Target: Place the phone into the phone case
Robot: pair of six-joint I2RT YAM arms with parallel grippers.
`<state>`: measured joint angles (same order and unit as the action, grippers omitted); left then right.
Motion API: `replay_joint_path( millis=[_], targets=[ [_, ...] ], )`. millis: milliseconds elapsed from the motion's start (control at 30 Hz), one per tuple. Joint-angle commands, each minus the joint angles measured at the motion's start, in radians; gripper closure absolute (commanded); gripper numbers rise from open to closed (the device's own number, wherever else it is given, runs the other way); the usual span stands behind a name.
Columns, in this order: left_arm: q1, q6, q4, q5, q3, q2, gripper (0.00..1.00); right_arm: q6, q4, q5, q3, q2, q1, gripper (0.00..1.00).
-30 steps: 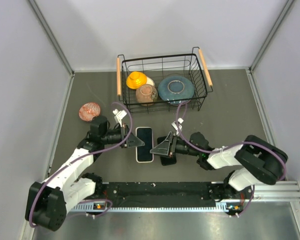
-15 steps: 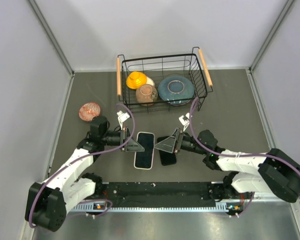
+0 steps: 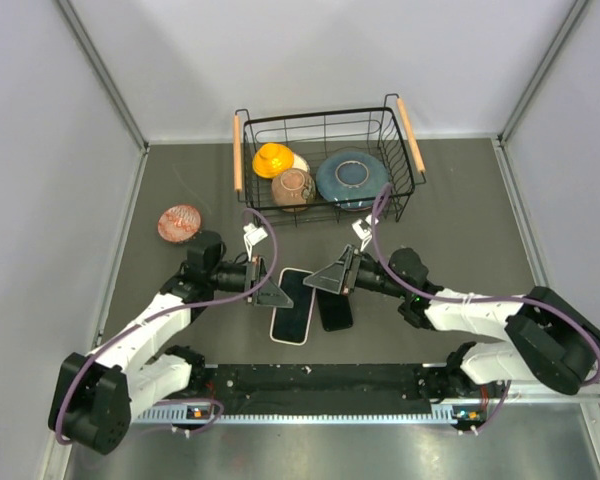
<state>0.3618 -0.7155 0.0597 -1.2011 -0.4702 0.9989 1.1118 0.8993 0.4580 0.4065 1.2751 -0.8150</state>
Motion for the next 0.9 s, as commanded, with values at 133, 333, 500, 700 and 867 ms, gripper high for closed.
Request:
replay_joint_path(
  millis=[133,333,500,700,867],
  targets=[
    [0.008,0.010,0.009,-0.012,-0.045,0.033,1.00,0.011,0.181,-0.079,-0.017,-0.005,0.031,0.98],
    [0.035,0.108,-0.174,0.057,-0.100,0.107,1.00,-0.156,-0.032,-0.048,0.061,-0.054,0.033,1.00],
    [0.065,0.143,-0.238,0.133,-0.153,0.133,1.00,-0.211,-0.210,-0.088,0.114,-0.100,0.031,0.83],
    [0.065,0.055,-0.135,0.112,-0.139,0.118,1.00,-0.094,-0.048,0.007,0.065,-0.062,0.031,0.58],
    [0.066,-0.044,0.027,0.133,-0.110,0.089,1.00,0.035,0.240,0.044,-0.037,0.042,0.031,0.59]
  ],
)
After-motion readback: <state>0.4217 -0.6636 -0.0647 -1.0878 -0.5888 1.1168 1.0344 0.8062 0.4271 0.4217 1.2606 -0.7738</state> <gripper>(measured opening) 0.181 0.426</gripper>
